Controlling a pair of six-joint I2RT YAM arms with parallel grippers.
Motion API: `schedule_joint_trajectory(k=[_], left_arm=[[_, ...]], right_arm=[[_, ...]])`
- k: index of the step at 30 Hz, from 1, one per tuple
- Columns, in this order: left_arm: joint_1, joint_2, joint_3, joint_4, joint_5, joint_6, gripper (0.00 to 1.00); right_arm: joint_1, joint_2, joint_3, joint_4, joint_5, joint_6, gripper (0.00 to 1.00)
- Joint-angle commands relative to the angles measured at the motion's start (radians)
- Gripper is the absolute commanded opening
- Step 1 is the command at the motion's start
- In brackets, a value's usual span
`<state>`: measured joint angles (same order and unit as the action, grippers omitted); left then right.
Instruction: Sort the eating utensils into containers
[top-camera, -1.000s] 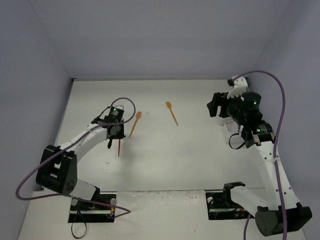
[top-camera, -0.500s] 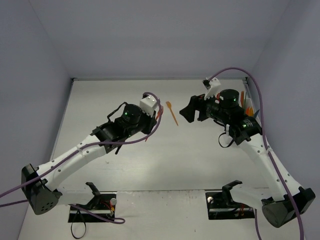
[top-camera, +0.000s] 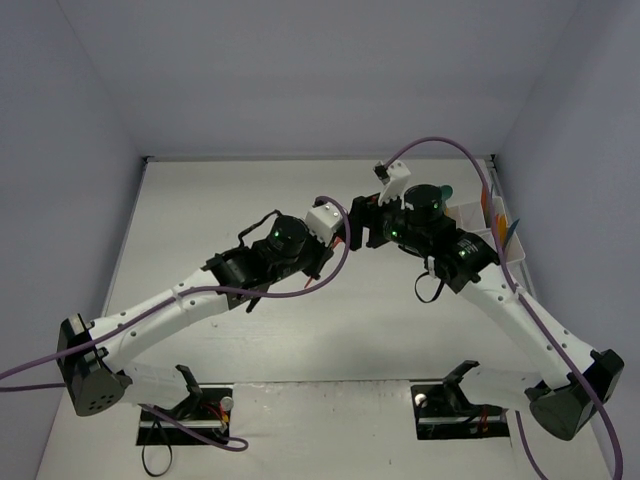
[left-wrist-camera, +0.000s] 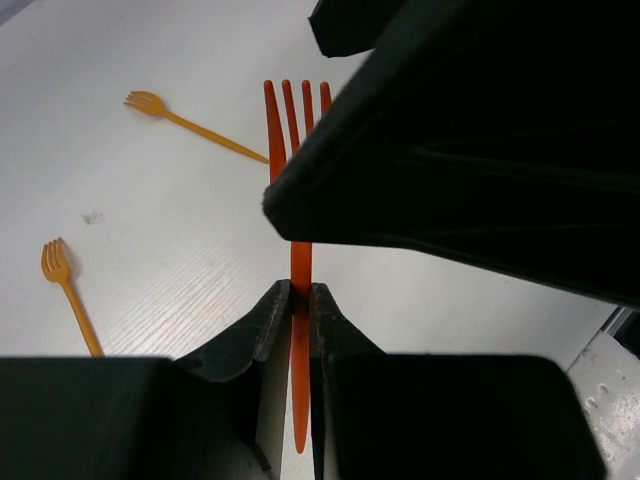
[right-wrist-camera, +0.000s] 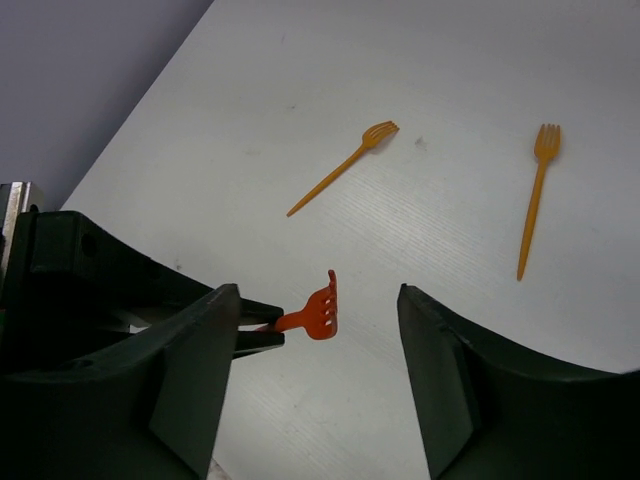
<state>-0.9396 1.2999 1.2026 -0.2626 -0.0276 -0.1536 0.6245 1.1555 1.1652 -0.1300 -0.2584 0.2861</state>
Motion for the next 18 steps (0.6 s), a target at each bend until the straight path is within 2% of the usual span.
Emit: schedule_joint_trajectory(k=[1,5,13,17,18], left_arm=[[-0.013,-0.028,0.061,0.064,-0.015,0.026,0.00],[-0.017,-0.023,0.066,0.061,-0.010,0.028,0.00],[-0.024,-0.028,0.061,0.059,-0.017,0.025,0.00],[-0.022,-0.027,0.061,0.047,-0.023,0.022,0.00],[-0.022,-0.024,0.060,0.042,-0.023,0.020,0.00]], right_arm=[[0.023,0.012,0.012,0.079,0.066,0.011,0.53],[0.034,0.026,0.006,0.079,0.065,0.004,0.44],[0.047,0.031,-0.024,0.078,0.077,0.004,0.18],[0.047,0.010,-0.042,0.076,0.102,-0.006,0.01],[0.047,0.003,-0.045,0.075,0.112,-0.013,0.00]])
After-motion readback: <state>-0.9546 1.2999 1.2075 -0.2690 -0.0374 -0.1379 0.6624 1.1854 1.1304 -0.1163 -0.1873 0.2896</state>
